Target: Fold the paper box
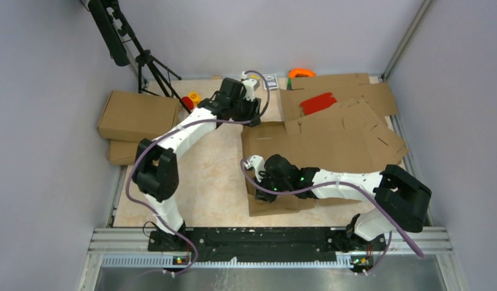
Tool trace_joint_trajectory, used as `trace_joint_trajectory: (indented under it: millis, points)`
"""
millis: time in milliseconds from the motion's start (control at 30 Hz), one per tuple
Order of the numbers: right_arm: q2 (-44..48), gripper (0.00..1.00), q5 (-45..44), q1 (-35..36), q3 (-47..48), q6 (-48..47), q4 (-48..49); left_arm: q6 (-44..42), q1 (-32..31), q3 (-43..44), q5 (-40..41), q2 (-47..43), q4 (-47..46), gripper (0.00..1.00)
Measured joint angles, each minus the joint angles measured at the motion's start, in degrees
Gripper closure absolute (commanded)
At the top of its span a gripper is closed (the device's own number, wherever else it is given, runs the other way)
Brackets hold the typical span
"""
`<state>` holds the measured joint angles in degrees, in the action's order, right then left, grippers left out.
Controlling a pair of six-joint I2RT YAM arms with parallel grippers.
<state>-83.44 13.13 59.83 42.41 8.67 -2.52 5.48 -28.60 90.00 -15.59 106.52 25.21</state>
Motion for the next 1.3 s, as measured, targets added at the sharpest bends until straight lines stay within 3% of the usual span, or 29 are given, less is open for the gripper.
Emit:
trace_joint_trajectory:
  millis: [167,300,433,567,733,833,1000,1133,1300]
  points:
    - [0.0,0.96,-0.24,0.0,-0.02,-0.13,0.04,7.67,0.7,-12.44,6.67,-8.79,-2.16,0.36]
    - [0.0,0.92,-0.42,0.0,-0.02,-0.13,0.07,12.9,1.25,-19.08,10.19,-10.12,-2.34,0.39]
    - [0.0,0.81,-0.83,0.0,-0.02,-0.11,0.13,16.13,1.36,-21.81,10.75,-9.46,-1.64,0.55]
    - [0.0,0.57,-1.77,0.0,-0.02,0.22,-0.17,17.86,1.33,-22.67,10.51,-8.55,-1.7,0.79]
    - [1.49,0.37,-3.21,-0.28,-0.13,1.46,-1.31,18.67,1.33,-22.67,10.27,-6.75,-2.05,0.9]
    - [4.5,0.26,-3.78,-1.22,-0.13,2.64,-3.26,18.64,1.33,-22.73,10.23,-6.38,-2.08,0.91]
    - [12.41,0.22,-4.46,-5.09,-0.13,5.7,-6.86,18.8,1.33,-22.73,9.68,-6.38,-2.25,0.86]
    - [20.06,0.17,-5.86,-14.12,0.17,9.29,-12.11,19.23,1.33,-22.73,8.92,-6.38,-2.49,0.8]
    - [22.12,0.09,-11.32,-30.67,3.41,12.61,-22.25,20.13,1.33,-22.73,7.74,-6.38,-2.69,0.71]
